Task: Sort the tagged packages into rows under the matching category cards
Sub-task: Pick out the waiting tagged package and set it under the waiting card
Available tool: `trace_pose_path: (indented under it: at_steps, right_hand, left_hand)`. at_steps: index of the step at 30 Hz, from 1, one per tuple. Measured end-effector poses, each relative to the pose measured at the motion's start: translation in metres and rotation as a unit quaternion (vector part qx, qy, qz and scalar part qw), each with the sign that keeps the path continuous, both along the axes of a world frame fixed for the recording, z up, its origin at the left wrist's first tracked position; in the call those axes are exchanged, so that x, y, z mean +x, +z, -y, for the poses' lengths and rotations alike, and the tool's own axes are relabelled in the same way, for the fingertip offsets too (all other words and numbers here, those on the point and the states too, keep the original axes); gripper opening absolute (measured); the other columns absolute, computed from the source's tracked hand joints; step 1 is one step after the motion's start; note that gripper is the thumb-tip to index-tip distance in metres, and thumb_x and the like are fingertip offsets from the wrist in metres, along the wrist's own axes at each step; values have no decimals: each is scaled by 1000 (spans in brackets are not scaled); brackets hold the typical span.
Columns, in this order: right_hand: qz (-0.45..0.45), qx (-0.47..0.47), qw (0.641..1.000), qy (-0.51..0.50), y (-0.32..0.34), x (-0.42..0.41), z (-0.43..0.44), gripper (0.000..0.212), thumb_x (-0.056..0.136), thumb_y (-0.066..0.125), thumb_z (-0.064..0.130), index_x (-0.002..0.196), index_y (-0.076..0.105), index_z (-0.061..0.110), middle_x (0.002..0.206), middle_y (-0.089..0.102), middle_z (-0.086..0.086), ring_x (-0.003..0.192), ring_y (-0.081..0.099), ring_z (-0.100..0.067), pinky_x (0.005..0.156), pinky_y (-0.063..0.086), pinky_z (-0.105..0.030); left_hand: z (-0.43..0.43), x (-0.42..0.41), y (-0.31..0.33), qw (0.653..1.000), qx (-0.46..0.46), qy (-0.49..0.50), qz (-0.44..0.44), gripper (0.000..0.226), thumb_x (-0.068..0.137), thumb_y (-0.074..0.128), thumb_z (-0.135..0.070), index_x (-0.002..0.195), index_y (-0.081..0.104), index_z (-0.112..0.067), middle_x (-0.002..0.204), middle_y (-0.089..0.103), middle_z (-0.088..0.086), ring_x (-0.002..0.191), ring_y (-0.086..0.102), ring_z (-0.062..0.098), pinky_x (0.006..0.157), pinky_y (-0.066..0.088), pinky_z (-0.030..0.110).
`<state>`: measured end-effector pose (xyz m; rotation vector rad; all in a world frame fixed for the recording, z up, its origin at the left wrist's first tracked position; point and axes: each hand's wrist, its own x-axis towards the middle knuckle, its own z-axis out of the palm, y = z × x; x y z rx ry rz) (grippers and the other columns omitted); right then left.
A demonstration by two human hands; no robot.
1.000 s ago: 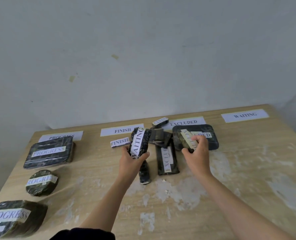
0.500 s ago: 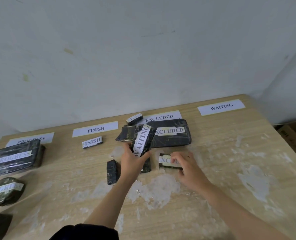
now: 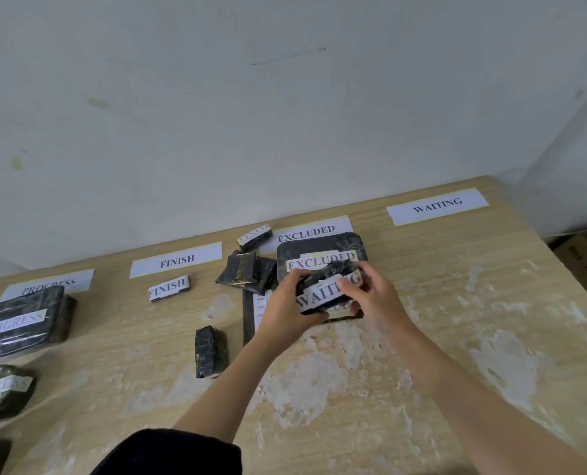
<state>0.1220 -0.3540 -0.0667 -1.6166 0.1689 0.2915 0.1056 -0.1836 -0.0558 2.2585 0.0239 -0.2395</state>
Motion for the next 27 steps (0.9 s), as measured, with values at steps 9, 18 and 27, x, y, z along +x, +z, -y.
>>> trace_pose_path:
  at_steps: [9, 18, 27]
  right_hand:
    - [-75, 25, 904, -419, -45, 23, 86, 28, 91, 59, 28, 115, 54, 14, 104, 65, -17, 58, 54, -18, 41, 44, -21]
    - [52, -451, 856, -247, -68, 4, 76, 84, 78, 62, 55, 147, 26, 22, 155, 14, -17, 139, 19, -35, 105, 29, -54]
    - [130, -497, 851, -111, -91, 13, 77, 71, 90, 42, 55, 145, 32, 12, 154, 20, -22, 142, 13, -41, 107, 33, -56]
  left_hand:
    - [45, 13, -32, 960, 241, -139, 33, 80, 89, 42, -61, 151, 13, -18, 160, 10, 3, 147, 3, 22, 119, 10, 45]
    - [51, 5, -53, 926, 336, -160, 61, 81, 89, 21, -62, 151, 9, -13, 161, 0, 11, 147, -4, 31, 116, 1, 48]
    - [53, 4, -62, 917, 364, -143, 81, 77, 89, 27, -61, 144, 35, -9, 153, 32, 15, 140, 29, 36, 109, 23, 53]
